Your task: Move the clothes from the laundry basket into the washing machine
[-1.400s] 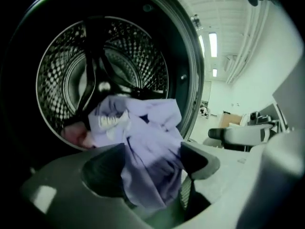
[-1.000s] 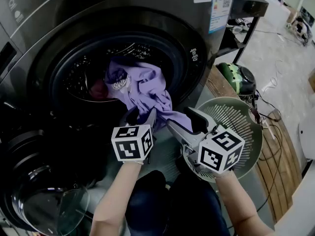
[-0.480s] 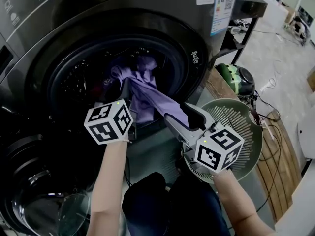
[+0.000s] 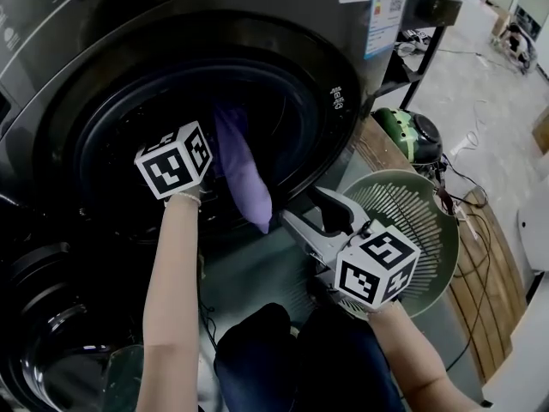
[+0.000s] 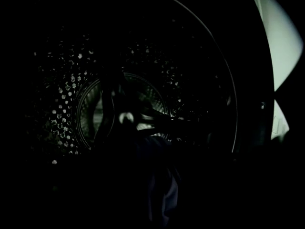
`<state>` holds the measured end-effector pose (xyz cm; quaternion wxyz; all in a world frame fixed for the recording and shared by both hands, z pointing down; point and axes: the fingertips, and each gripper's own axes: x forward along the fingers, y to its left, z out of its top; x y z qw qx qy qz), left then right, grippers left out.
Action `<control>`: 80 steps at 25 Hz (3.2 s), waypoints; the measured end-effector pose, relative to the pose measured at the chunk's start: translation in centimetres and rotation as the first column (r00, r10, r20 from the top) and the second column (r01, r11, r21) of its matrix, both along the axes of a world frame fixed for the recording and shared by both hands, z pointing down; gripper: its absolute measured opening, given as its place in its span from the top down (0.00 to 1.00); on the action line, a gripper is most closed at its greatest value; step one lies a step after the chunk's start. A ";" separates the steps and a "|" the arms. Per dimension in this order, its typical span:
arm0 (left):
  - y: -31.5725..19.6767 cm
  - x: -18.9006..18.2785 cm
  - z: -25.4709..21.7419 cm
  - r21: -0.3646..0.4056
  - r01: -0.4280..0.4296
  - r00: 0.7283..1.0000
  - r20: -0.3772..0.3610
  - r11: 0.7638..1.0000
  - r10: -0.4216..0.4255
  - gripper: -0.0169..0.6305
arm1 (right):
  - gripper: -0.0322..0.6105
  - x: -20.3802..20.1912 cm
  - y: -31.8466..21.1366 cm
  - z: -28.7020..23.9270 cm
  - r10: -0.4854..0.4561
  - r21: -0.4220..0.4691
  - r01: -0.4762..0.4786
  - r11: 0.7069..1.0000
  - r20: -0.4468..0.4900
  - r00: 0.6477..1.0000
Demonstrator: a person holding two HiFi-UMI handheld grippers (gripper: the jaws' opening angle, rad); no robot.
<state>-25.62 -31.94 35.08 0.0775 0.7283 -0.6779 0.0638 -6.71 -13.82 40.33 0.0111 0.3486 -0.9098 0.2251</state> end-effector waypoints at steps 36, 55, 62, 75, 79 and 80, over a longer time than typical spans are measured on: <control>5.0 3.9 5.7 -0.156 -0.190 0.976 0.078 0.969 0.204 0.93 | 0.56 0.3 -0.3 -0.9 0.011 0.014 -0.012 1.000 0.050 0.999; -1.3 1.8 8.3 -0.227 -0.093 0.982 0.137 0.969 0.127 0.50 | 0.56 0.0 0.1 -0.6 0.012 0.001 -0.012 1.000 0.003 1.000; 1.8 3.4 4.9 -0.120 -0.149 0.985 0.072 0.982 0.158 0.39 | 0.55 -0.1 -0.3 -1.1 0.022 -0.004 -0.022 1.000 0.022 1.000; 11.0 7.7 2.9 0.029 -0.161 0.973 -0.163 0.987 0.163 0.73 | 0.91 0.6 -1.8 -2.5 -0.021 -0.004 0.022 1.000 0.066 0.998; 13.7 10.5 1.9 -0.014 -0.243 0.958 -0.164 0.970 0.237 0.97 | 0.91 0.8 -1.3 -3.3 -0.026 -0.021 0.026 0.999 -0.022 0.999; 14.5 11.2 1.7 -0.039 -0.262 0.953 -0.165 0.964 0.252 0.97 | 0.91 0.7 -1.0 -3.6 -0.030 -0.031 0.029 0.999 -0.040 0.999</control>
